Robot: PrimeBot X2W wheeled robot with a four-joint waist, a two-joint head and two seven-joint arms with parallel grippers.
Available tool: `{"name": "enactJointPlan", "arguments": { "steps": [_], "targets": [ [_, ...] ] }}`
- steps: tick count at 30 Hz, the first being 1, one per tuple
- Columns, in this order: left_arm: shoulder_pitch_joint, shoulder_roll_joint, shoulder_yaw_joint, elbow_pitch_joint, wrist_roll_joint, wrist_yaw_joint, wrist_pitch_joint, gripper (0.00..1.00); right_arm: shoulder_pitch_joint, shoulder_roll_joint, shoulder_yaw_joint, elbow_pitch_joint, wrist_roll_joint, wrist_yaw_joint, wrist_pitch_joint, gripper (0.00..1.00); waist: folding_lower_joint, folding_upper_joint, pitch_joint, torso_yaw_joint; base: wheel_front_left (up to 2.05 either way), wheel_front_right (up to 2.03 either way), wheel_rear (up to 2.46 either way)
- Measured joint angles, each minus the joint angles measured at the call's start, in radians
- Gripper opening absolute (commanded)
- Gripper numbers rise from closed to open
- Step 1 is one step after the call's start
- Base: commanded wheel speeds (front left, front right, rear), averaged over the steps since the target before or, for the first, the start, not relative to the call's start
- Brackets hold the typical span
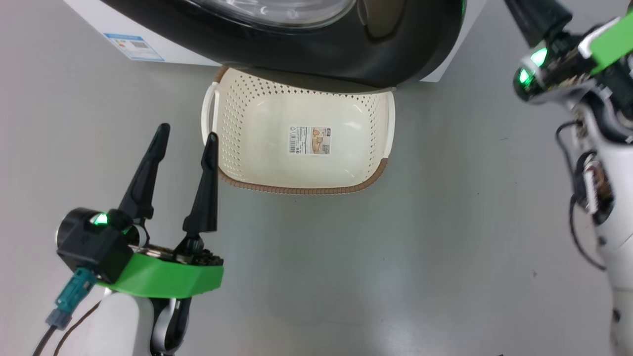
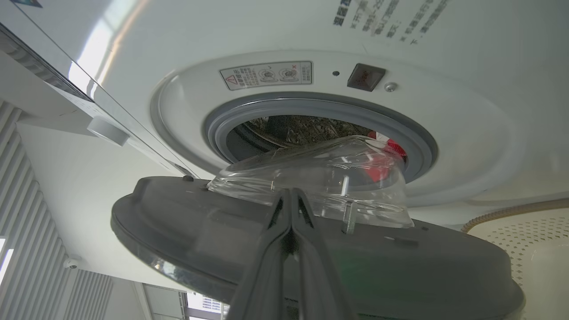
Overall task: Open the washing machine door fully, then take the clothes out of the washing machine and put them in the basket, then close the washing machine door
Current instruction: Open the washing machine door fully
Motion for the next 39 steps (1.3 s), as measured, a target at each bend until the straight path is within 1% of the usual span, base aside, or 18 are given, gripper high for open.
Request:
{"name": "enactJointPlan", "arguments": {
  "steps": [4, 7, 12, 17, 24, 30, 39],
  "targets": [
    [-0.001, -0.001, 0.0, 0.004, 0.0, 0.0, 0.0, 1.0, -0.09, -0.042, 0.037, 0.076, 0.062, 0.0, 0.079, 0.0, 0.0, 0.0, 0.002, 0.007, 0.0, 0.0, 0.0],
    [-0.002, -0.001, 0.0, 0.009, 0.0, 0.0, 0.0, 1.0, -0.147, -0.063, 0.074, 0.095, 0.091, 0.0, 0.122, 0.0, 0.0, 0.0, 0.007, 0.011, 0.0, 0.0, 0.0],
    [-0.003, -0.002, 0.0, 0.013, 0.0, 0.0, 0.0, 1.0, -0.198, -0.082, 0.134, 0.119, 0.115, 0.0, 0.151, 0.0, 0.0, 0.0, 0.013, 0.018, 0.0, 0.0, 0.0],
    [-0.003, -0.002, 0.003, 0.018, 0.0, 0.0, 0.0, 1.0, -0.215, -0.107, 0.21, 0.122, 0.105, 0.0, 0.158, 0.0, 0.0, 0.0, 0.019, 0.022, 0.0, 0.0, 0.0],
    [-0.003, -0.005, 0.011, 0.039, 0.0, 0.0, 0.0, 1.0, -0.209, -0.156, 0.281, 0.075, 0.097, 0.0, 0.156, 0.0, 0.0, 0.0, 0.016, 0.026, 0.0, 0.0, 0.0],
    [-0.003, -0.01, 0.015, 0.061, 0.0, 0.005, 0.0, 1.0, -0.151, -0.178, 0.321, 0.025, 0.108, 0.0, 0.156, 0.0, 0.0, 0.0, -0.014, 0.03, 0.0, 0.0, 0.0],
    [0.004, -0.013, 0.016, 0.083, -0.001, 0.018, 0.0, 1.0, -0.084, -0.208, 0.379, 0.003, 0.15, 0.0, 0.138, 0.0, 0.0, 0.0, -0.066, 0.046, 0.0, 0.0, 0.0]
  ]
}}
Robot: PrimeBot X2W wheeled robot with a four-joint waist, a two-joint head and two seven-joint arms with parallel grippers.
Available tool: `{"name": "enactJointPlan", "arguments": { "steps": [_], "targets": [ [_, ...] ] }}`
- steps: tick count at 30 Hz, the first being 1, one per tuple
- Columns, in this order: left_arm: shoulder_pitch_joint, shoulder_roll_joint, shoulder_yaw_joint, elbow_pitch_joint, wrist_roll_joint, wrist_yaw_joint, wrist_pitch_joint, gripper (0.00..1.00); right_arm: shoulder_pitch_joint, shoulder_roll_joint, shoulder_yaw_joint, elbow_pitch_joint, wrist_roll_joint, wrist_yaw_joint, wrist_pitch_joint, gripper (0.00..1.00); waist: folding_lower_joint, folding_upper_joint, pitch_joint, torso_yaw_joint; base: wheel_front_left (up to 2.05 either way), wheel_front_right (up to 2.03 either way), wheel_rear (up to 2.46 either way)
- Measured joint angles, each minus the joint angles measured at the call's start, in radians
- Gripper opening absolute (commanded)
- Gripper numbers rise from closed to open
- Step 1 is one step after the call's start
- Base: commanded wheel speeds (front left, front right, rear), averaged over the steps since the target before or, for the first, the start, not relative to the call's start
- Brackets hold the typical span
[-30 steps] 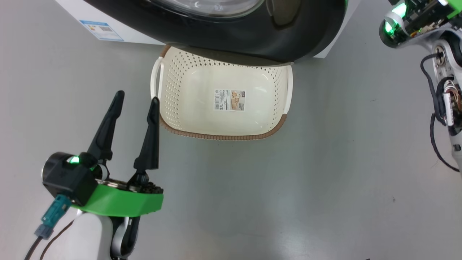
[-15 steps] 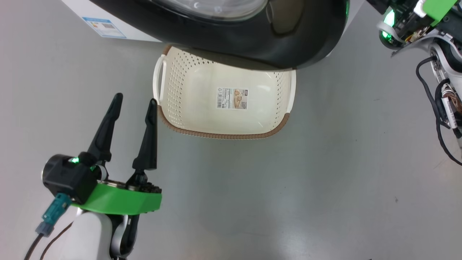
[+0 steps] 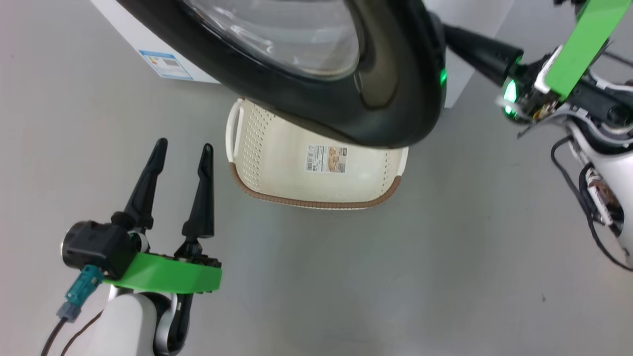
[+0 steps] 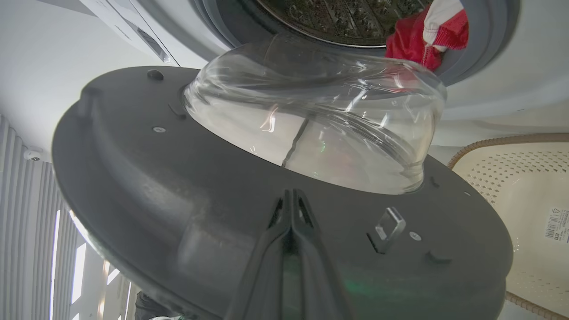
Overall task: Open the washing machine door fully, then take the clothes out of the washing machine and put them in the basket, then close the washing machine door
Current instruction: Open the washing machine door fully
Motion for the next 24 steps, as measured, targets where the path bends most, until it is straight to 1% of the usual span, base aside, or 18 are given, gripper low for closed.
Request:
{"name": "enactJointPlan", "arguments": {
  "steps": [8, 24],
  "targets": [
    [0.03, -0.001, -0.005, 0.015, 0.0, 0.002, 0.0, 1.0, 0.071, -0.017, 0.053, -0.023, 0.064, 0.0, -0.022, 0.0, 0.0, 0.0, -0.056, 0.028, 0.0, 0.0, 0.0],
    [0.088, -0.002, -0.021, 0.032, -0.009, 0.036, 0.004, 1.0, 0.203, -0.026, 0.151, -0.058, 0.178, 0.0, -0.089, 0.0, 0.0, 0.0, -0.175, 0.105, 0.0, 0.0, 0.0]
  ]
}}
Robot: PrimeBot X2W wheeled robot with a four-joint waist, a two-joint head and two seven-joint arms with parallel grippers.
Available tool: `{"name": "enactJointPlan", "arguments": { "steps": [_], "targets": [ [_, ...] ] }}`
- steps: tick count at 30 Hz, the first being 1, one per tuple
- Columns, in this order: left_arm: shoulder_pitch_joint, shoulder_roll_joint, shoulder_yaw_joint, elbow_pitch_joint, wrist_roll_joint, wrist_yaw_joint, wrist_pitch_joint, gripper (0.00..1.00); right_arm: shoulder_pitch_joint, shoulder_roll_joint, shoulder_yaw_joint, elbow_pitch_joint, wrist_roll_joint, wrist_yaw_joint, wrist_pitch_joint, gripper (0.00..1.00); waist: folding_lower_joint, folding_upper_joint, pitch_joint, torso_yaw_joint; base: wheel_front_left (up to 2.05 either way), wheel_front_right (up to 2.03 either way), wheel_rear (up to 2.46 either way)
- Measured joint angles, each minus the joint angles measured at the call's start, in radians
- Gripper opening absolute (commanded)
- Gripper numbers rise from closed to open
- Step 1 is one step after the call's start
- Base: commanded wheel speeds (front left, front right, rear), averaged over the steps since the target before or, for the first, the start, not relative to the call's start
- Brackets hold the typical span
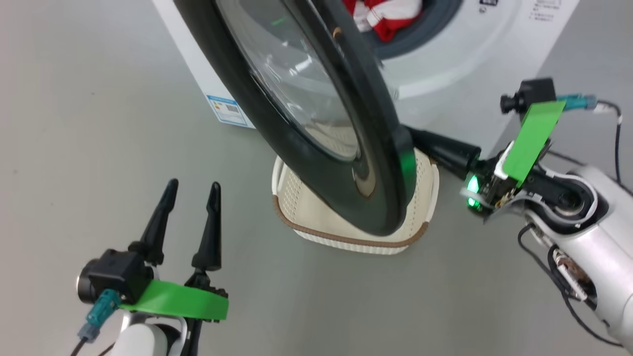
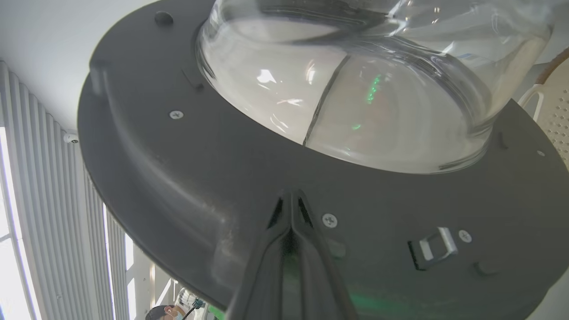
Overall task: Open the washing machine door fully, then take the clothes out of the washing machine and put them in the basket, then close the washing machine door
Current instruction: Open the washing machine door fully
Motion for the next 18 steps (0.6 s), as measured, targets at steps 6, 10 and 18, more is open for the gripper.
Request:
{"name": "enactJointPlan", "arguments": {
  "steps": [6, 10, 18],
  "targets": [
    [0.02, 0.0, -0.006, 0.003, -0.002, 0.01, 0.011, 1.0, 0.047, -0.011, 0.03, -0.022, 0.035, 0.0, -0.017, 0.0, 0.0, 0.0, -0.045, 0.035, 0.0, 0.0, 0.0],
    [0.035, 0.0, -0.012, 0.003, -0.002, 0.017, 0.013, 1.0, 0.065, -0.021, 0.059, -0.025, 0.042, 0.0, -0.03, 0.0, -0.0001, 0.0, -0.067, 0.064, 0.0, 0.0, 0.0],
    [0.042, -0.001, -0.037, 0.007, -0.014, 0.025, 0.021, 1.0, 0.078, -0.036, 0.112, -0.02, 0.081, 0.0, -0.048, 0.0, 0.0, 0.0, -0.097, 0.13, 0.0, 0.0, 0.0]
  ]
}}
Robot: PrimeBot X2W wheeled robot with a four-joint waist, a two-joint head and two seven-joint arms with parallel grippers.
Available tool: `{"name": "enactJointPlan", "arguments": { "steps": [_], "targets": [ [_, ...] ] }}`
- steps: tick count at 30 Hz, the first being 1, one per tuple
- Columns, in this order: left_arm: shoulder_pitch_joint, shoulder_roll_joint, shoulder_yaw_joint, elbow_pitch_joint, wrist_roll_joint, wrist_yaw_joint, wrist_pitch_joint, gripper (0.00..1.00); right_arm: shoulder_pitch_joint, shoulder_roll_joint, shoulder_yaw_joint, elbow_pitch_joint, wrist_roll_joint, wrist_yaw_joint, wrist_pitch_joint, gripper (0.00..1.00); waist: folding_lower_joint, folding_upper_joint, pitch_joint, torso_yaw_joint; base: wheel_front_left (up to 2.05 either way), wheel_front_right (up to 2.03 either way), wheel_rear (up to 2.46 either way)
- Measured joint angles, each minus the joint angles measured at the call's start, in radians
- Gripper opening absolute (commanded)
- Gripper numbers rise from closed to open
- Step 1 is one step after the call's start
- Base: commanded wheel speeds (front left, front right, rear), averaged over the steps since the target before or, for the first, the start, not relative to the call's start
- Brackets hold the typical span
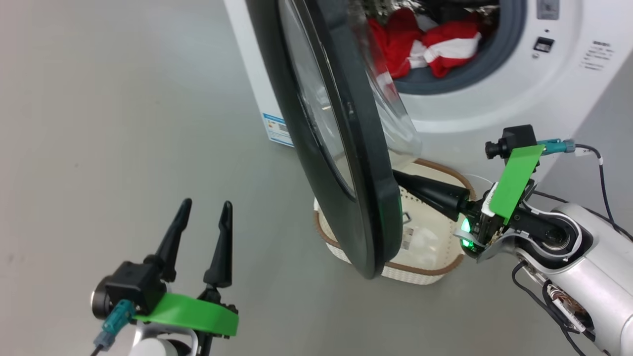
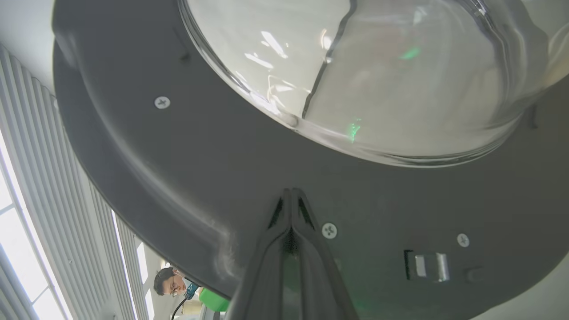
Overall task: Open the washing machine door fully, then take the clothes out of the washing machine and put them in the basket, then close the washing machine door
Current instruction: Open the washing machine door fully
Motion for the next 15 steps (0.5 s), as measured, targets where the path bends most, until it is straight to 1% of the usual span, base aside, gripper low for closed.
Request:
{"name": "enactJointPlan", "arguments": {
  "steps": [10, 15],
  "targets": [
    [0.016, 0.0, -0.02, 0.007, -0.022, 0.004, 0.009, 1.0, 0.001, 0.003, 0.061, 0.001, 0.025, 0.0, -0.013, 0.0, 0.0, 0.0, -0.029, 0.079, 0.0, 0.0, 0.0],
    [0.036, 0.001, -0.022, 0.008, -0.023, 0.009, 0.013, 1.0, 0.001, 0.018, 0.091, 0.006, 0.033, 0.0, -0.02, 0.0, 0.0, 0.0, -0.048, 0.105, 0.0, 0.0, 0.0]
  ]
}}
